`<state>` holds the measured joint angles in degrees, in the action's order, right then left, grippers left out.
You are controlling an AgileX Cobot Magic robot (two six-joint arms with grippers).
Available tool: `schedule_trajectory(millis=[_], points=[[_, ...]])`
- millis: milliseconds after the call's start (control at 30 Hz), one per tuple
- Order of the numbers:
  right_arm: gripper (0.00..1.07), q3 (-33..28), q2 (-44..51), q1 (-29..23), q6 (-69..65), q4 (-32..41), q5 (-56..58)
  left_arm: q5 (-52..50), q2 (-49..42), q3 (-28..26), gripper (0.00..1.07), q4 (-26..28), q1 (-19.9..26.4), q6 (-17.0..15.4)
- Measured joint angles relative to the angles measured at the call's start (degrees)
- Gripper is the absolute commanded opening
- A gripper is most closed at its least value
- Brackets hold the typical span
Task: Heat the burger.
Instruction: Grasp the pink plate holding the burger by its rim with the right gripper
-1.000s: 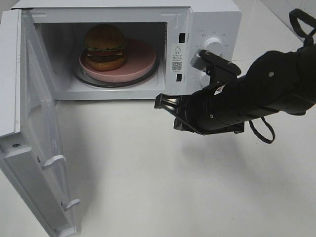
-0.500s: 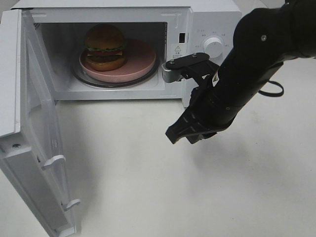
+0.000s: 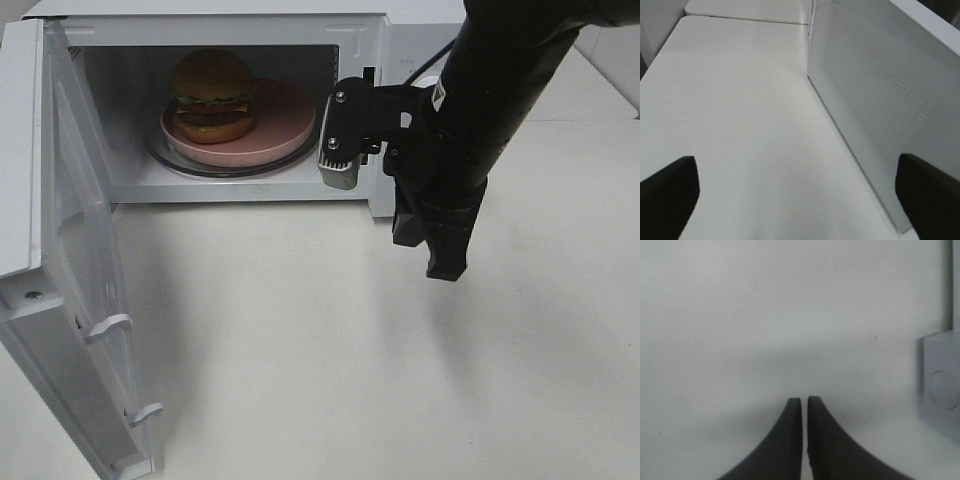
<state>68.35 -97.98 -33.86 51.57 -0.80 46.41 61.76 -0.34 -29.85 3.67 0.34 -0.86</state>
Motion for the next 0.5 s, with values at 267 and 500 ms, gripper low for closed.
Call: schedule_trajectory(millis=[267,500], points=[[0.10,2.0,0.0,0.0,28.7,-3.3,-1.1,0.0,0.0,0.0,1.00,0.0,0.0,0.0],[0.34,2.0,0.0,0.0,30.8,-4.0,-7.8,0.0,0.0,0.0,1.00,0.0,0.0,0.0]])
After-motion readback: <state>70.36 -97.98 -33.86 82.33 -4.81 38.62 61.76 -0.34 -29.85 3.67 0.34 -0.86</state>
